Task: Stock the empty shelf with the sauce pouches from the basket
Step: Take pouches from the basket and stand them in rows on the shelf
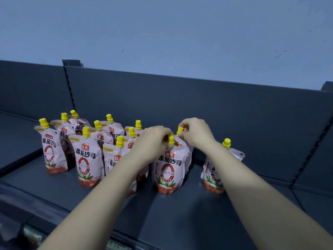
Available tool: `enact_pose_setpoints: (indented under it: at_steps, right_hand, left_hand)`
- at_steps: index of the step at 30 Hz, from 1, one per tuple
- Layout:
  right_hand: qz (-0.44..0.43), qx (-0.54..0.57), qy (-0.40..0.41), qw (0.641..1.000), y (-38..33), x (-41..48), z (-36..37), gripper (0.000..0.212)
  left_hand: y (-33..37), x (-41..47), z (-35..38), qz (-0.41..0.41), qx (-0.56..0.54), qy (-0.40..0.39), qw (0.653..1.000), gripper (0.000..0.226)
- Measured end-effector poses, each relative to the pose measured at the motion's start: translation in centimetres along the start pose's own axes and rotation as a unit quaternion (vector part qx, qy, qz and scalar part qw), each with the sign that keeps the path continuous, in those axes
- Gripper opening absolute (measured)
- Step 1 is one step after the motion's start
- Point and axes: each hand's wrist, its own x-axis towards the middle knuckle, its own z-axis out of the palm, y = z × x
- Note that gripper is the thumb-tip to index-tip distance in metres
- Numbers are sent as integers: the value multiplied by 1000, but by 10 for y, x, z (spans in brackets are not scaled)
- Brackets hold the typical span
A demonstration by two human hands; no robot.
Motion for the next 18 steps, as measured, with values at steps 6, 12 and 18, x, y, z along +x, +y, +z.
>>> enact_pose_setpoints:
  at_steps: [6,12,18]
  right_hand:
    - [-5,-12,-10,1000,-1,-5,-3,24]
    - [-16,-14,-5,1000,-2,-13,-6,34]
    - [-63,-27,66,996,-21,-31,-16,34]
  left_hand:
    - [2,-4,-5,1,1,-8,1000,39]
    - [0,-16,-16,6,74,8,997,23]
    - [-2,-49,-46,-22,188,82,979,33]
